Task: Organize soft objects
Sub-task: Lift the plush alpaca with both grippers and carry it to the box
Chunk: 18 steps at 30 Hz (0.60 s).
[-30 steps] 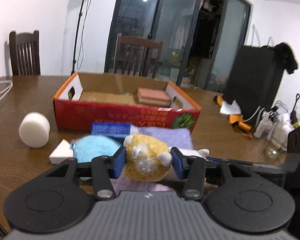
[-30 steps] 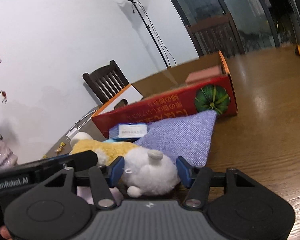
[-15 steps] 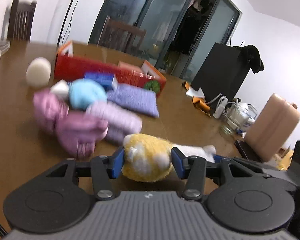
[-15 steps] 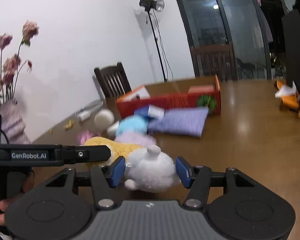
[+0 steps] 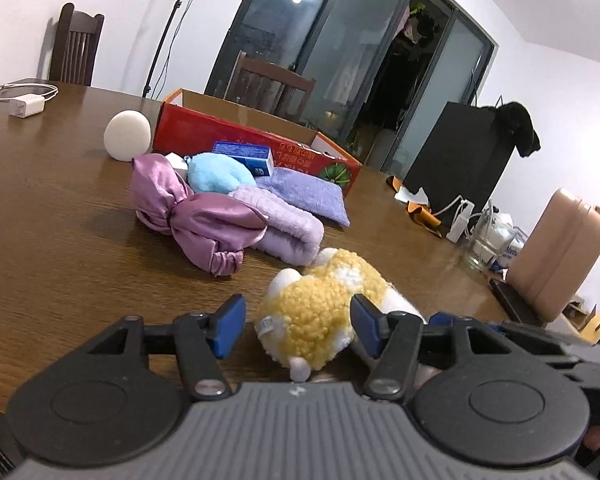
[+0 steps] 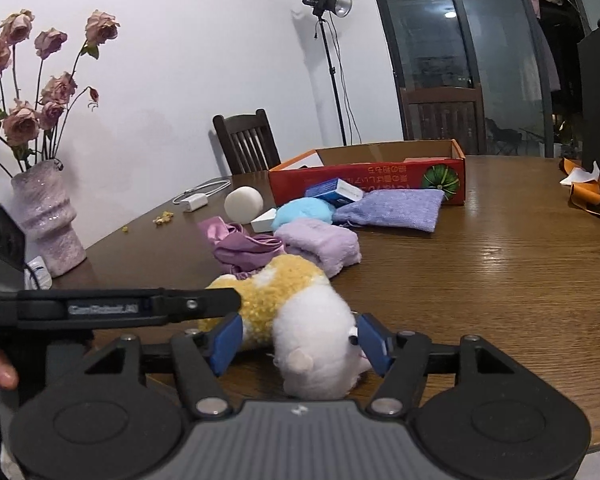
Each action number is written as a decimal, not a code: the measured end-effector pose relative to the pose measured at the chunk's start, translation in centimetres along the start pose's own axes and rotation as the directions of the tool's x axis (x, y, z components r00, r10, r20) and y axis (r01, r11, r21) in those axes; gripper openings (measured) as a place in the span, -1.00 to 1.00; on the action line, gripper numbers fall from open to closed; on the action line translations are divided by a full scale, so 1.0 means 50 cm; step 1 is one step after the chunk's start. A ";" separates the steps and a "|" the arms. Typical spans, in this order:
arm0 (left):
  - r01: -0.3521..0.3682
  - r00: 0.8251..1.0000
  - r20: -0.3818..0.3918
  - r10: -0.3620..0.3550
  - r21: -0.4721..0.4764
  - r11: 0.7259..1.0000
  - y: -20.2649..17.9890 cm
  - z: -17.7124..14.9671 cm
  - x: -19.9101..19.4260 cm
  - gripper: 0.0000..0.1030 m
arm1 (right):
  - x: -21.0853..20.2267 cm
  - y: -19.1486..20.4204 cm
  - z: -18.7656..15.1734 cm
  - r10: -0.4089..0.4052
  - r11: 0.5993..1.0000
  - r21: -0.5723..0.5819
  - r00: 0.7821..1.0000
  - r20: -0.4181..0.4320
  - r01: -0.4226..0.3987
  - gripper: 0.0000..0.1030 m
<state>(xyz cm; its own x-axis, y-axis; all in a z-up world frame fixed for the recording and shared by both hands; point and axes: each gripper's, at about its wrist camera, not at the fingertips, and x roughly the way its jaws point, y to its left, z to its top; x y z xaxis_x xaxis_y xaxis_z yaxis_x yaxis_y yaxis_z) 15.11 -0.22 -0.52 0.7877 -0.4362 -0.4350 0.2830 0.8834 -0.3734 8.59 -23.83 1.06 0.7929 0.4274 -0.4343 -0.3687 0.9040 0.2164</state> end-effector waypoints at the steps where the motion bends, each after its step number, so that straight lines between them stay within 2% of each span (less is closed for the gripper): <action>1: 0.004 1.000 0.003 -0.003 -0.009 1.000 0.003 0.002 0.000 0.17 | 0.005 0.001 -0.002 -0.005 1.000 -0.001 1.000 -0.008 0.005 0.26; 3: 0.024 1.000 -0.012 -0.024 -0.010 1.000 0.002 0.002 0.004 0.16 | 0.013 0.000 -0.004 -0.032 0.999 -0.012 0.999 -0.005 0.032 0.25; 5: 0.069 0.997 -0.038 -0.069 -0.010 0.998 -0.009 -0.002 0.003 0.14 | 0.022 -0.014 -0.003 -0.108 0.994 0.002 0.994 0.025 0.108 0.26; 7: 0.167 0.984 -0.057 -0.168 -0.028 0.986 -0.024 -0.009 -0.008 0.14 | 0.026 -0.042 0.002 -0.205 0.977 0.068 0.977 0.054 0.201 0.42; 8: 0.218 0.974 -0.061 -0.219 -0.020 0.976 -0.035 -0.012 -0.014 0.15 | 0.024 -0.054 0.004 -0.242 0.967 0.096 0.968 0.068 0.235 0.41; 9: 0.231 0.972 -0.054 -0.230 -0.002 0.973 -0.044 -0.013 -0.019 0.15 | 0.022 -0.064 0.006 -0.278 0.957 0.115 0.957 0.080 0.268 0.41; 11: 0.194 0.981 -0.008 -0.194 0.045 0.980 -0.052 -0.010 -0.029 0.16 | 0.009 -0.079 0.009 -0.313 0.943 0.145 0.946 0.087 0.298 0.40; 13: 0.145 0.989 0.017 -0.146 0.047 0.988 -0.042 -0.001 -0.023 0.16 | -0.013 -0.087 0.012 -0.267 0.955 0.164 0.958 0.104 0.248 0.40; 15: 0.121 0.993 0.002 -0.121 0.022 0.992 -0.030 0.007 -0.005 0.16 | -0.029 -0.091 0.012 -0.194 0.968 0.182 0.976 0.095 0.175 0.40; 16: 0.113 0.994 -0.012 -0.113 0.008 0.994 -0.026 0.009 0.007 0.12 | -0.029 -0.093 0.012 -0.166 0.971 0.187 0.983 0.079 0.149 0.38; 18: 0.116 0.992 -0.043 -0.116 -0.002 0.993 -0.025 0.006 0.028 -0.09 | -0.023 -0.099 0.004 -0.095 0.970 0.229 0.995 0.040 0.084 0.31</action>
<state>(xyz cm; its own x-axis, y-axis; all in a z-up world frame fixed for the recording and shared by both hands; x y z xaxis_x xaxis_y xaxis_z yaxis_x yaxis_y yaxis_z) 16.02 -1.87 -0.43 0.7251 -0.5427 -0.4239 0.3713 0.8265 -0.4231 9.60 -28.78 0.65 0.8431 0.3384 -0.4178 -0.1798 0.9098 0.3741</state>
